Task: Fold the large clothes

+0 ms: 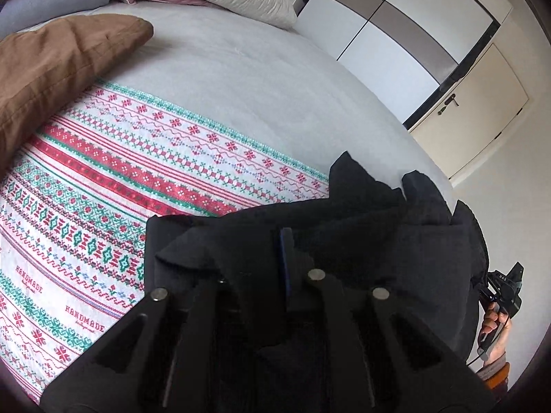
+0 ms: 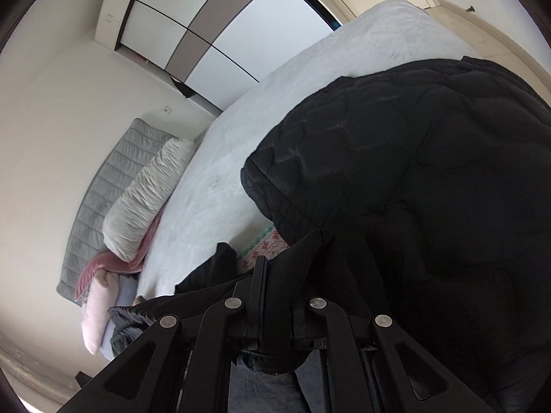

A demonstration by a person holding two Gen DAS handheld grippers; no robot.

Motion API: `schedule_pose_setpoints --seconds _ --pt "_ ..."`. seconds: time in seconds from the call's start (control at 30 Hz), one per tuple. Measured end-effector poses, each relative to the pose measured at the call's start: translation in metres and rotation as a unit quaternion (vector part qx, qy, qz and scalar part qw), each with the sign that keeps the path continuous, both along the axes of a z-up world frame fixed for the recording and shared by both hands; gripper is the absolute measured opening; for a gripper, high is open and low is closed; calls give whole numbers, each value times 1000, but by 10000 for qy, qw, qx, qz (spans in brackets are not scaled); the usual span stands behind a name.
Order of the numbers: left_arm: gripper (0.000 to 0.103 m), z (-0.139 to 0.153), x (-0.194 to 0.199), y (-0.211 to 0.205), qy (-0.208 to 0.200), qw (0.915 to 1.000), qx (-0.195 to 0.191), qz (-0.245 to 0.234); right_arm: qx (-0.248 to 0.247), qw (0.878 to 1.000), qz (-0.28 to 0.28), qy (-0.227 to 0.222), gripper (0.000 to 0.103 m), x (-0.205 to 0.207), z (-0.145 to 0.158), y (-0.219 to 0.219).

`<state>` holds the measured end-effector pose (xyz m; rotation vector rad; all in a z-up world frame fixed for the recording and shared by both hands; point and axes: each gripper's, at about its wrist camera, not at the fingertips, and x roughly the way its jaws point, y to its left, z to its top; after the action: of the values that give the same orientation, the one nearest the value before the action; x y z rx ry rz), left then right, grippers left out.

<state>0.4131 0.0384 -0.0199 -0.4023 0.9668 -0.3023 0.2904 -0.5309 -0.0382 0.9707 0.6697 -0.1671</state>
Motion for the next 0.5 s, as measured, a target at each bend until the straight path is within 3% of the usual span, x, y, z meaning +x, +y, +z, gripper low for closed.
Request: schedule_pose_setpoints --seconds 0.13,0.17,0.23,0.27,0.3,0.37,0.43,0.5 --pt "19 -15 4 -1 227 9995 22 -209 372 9992 91 77 17 8 -22 -8" --pt "24 -13 2 2 258 9993 -59 -246 465 9988 171 10 22 7 -20 -11" --pt "43 -1 -3 8 260 9989 -183 -343 581 9977 329 -94 30 1 -11 -16" --pt "58 7 -8 13 175 9990 -211 -365 542 9979 317 -184 44 -4 -3 -20" --pt "74 18 -13 18 19 9991 -231 -369 469 9981 250 -317 51 -10 8 -25" --pt "86 38 -25 27 -407 9983 -192 -369 358 9970 148 -673 65 -22 28 -33" --pt "88 50 -34 31 -731 9959 -1 -527 39 9968 149 -787 67 -29 46 -37" --pt "88 50 -36 27 -845 9921 552 -742 -605 9956 348 -626 68 -26 57 -31"
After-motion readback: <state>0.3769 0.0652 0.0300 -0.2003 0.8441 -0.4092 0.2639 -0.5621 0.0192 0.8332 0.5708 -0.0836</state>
